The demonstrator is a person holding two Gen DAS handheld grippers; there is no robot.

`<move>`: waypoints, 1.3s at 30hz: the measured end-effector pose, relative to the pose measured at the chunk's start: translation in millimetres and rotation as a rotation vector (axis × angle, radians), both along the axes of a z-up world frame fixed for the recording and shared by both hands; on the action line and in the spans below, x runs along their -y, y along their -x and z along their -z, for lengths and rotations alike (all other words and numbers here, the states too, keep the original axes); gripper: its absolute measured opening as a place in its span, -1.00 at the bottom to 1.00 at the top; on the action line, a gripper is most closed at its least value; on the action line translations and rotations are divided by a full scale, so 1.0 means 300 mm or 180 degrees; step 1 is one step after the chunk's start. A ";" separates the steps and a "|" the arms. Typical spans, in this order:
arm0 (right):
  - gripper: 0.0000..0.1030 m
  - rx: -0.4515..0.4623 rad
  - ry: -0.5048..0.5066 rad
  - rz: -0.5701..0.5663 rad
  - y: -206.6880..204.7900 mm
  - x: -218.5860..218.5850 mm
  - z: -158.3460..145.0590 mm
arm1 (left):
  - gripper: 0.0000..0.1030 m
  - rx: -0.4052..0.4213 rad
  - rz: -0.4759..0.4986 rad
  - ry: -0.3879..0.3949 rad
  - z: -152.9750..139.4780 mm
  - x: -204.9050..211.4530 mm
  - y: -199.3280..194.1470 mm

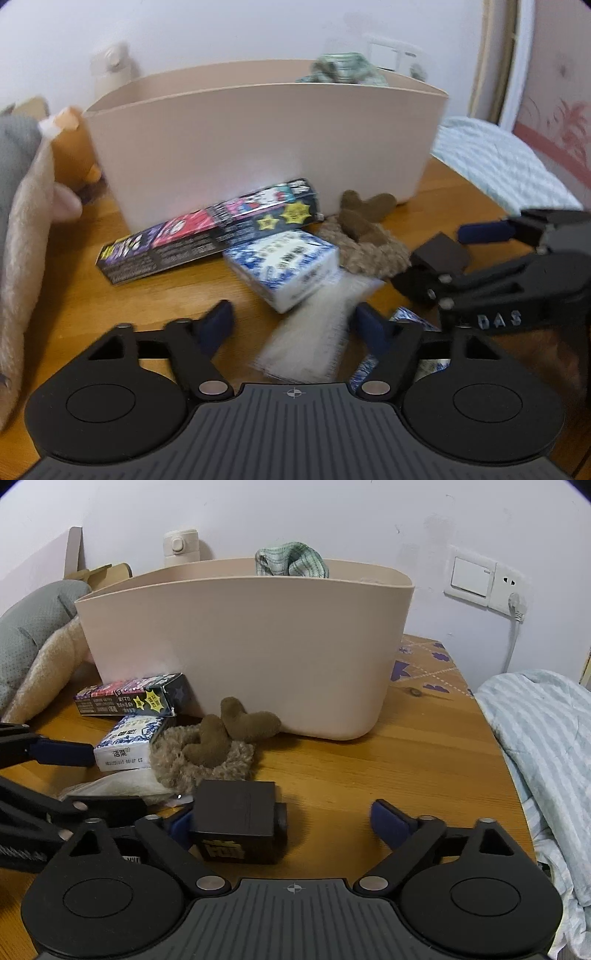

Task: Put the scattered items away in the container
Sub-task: 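Grasp the clear plastic bag with the left tool while the right tool grasps the black box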

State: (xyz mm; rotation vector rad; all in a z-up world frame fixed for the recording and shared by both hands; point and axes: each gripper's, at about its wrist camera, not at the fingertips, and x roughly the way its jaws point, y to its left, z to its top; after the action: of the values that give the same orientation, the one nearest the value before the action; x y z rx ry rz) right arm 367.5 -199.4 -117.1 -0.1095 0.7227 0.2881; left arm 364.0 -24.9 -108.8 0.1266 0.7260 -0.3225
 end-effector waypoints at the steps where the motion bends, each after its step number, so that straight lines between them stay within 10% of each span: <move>1: 0.66 0.0007 -0.0004 -0.0006 0.003 0.000 -0.002 | -0.02 0.0006 0.0052 0.0021 -0.004 0.006 0.007; 11: -0.20 0.0026 -0.0047 -0.0034 0.029 0.010 -0.018 | -0.34 -0.0033 0.0046 -0.0012 -0.021 0.031 0.035; 39: -0.20 0.0162 -0.0253 0.0152 0.178 0.101 -0.112 | -0.51 -0.0072 0.0189 0.0227 -0.096 0.016 0.175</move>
State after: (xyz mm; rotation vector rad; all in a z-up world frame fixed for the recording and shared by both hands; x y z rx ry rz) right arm 314.0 -229.8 -83.4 -0.0240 0.6615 0.2670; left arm 311.6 -29.6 -80.0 0.0771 0.7332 -0.4066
